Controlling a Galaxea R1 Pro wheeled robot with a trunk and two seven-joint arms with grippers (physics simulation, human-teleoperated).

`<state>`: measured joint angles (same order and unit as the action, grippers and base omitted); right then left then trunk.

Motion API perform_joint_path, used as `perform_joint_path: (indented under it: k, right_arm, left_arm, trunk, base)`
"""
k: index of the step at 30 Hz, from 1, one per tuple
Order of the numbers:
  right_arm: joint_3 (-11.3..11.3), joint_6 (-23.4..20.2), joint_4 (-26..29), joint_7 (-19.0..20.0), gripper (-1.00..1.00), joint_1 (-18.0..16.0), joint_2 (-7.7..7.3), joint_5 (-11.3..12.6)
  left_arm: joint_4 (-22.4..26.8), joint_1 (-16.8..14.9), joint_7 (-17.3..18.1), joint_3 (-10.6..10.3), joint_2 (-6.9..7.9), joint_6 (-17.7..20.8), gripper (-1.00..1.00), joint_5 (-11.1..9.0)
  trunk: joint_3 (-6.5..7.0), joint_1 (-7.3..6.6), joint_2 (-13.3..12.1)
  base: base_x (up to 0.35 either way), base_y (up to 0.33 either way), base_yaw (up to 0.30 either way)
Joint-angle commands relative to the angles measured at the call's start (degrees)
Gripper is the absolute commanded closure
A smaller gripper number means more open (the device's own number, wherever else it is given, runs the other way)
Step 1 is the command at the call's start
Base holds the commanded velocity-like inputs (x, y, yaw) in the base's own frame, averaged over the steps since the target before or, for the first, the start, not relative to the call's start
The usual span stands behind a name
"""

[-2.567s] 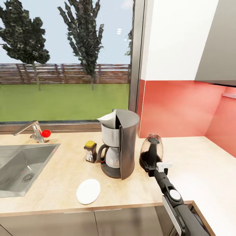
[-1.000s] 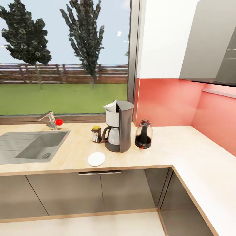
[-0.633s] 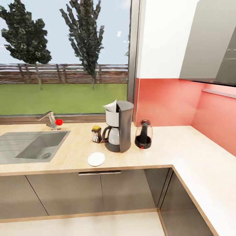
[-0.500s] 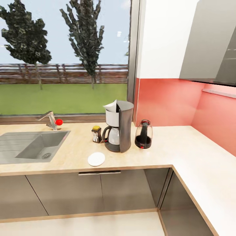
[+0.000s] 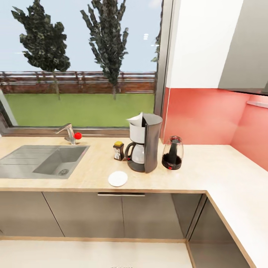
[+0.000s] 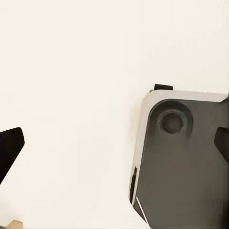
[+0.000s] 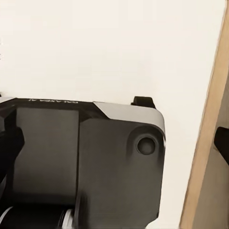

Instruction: Set up a coffee station on the kitchen countertop: keep the coffee maker on the countertop, move the bottle of coffee from the kitchen shelf to the counter next to the coffee maker, place a paper coffee filter on top of the coffee maker, put the saucer next to the coffee maker with the coffee cup on the saucer, and place the electric kettle next to the coffee maker.

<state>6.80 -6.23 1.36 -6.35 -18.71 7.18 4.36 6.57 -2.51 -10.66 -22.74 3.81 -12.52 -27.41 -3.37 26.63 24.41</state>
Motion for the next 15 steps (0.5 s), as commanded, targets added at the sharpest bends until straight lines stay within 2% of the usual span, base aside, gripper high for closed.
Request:
perform_joint_path:
  k: [1,4,15]
  right_arm:
    - [0.49,-0.38,0.14,-0.24,-1.0,-0.01,0.01,0.45]
    - [0.5,-0.44,0.14,-0.32,-1.0,-0.01,-0.01,0.4]
    - [0.49,-0.37,0.14,-0.33,-1.0,-0.01,0.0,0.39]
  left_arm:
    - [-0.03,-0.04,-0.24,-0.45,0.03,-0.79,-1.0,-0.43]
    - [-0.4,0.02,-0.23,-0.38,0.03,-2.69,-1.0,-0.52]
    - [-0.5,0.05,-0.23,-0.55,-0.11,-3.09,-1.0,-0.45]
  trunk:
    - [-0.17,0.03,0.11]
    - [-0.31,0.03,0.11]
    - [-0.79,0.03,0.11]
  base:
    - [0.0,0.011,0.243]
    - [0.0,0.18,0.245]
    - [0.0,0.293,0.247]
